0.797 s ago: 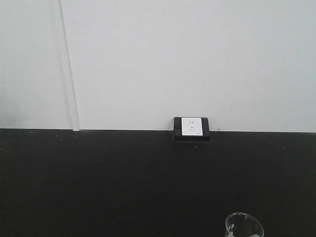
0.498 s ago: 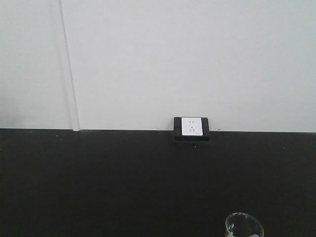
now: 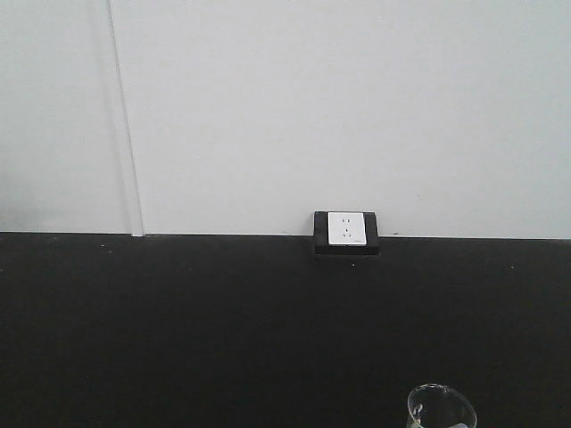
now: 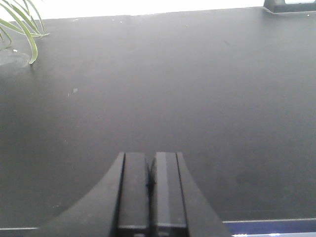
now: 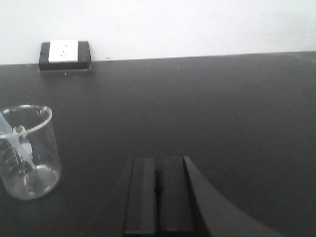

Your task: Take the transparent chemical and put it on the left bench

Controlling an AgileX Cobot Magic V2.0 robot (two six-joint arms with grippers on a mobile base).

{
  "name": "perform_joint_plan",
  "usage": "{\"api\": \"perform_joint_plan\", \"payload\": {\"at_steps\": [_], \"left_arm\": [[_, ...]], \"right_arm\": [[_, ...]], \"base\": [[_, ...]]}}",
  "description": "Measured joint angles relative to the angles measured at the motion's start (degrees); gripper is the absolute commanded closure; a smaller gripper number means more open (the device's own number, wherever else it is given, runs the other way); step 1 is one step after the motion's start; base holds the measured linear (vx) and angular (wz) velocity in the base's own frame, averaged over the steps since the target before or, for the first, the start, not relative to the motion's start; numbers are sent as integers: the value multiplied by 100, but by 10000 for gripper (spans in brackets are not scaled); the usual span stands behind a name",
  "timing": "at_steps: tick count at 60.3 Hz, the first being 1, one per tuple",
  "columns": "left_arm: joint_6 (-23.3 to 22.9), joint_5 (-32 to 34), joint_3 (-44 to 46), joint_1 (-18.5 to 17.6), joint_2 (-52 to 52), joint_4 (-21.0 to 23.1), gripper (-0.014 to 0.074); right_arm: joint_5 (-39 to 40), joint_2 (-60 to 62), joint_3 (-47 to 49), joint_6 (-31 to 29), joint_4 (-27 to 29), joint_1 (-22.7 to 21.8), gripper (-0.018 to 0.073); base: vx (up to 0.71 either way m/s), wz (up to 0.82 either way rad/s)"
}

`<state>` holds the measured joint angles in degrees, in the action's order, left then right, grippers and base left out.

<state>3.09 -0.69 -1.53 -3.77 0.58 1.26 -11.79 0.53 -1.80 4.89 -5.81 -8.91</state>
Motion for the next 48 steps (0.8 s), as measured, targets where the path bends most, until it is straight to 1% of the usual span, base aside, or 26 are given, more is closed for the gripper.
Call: {"api": "perform_joint_plan", "payload": {"at_steps": [8,13,16,19,24,29,33,41,48], "left_arm": [[0,0,0,0,0,0,600],[0,0,0,0,0,0,600],[0,0,0,0,0,0,600],[0,0,0,0,0,0,600],[0,0,0,0,0,0,600],[0,0,0,0,0,0,600],[0,0,0,0,0,0,600],[0,0,0,0,0,0,600],[0,0,0,0,0,0,600]], "right_arm": [[842,0,-1,0,0,0,566],[1861,0,-1,71,19,0,566],[2044,0,109,229,19,0,566],[1997,-19,310,418,13,0,566],[1553,-284,892,687,-23,0,566],[935,-846,1507,789,-82,0,566],[653,-1444,1970,832,-95,0,566],[471,-2294,2544,851,-106,0,566],[641,-2733,2742,864,-111,0,566]], "base": [[0,0],[0,0],[0,0],[0,0],[0,0],[0,0],[0,0],[0,0],[0,0]]}}
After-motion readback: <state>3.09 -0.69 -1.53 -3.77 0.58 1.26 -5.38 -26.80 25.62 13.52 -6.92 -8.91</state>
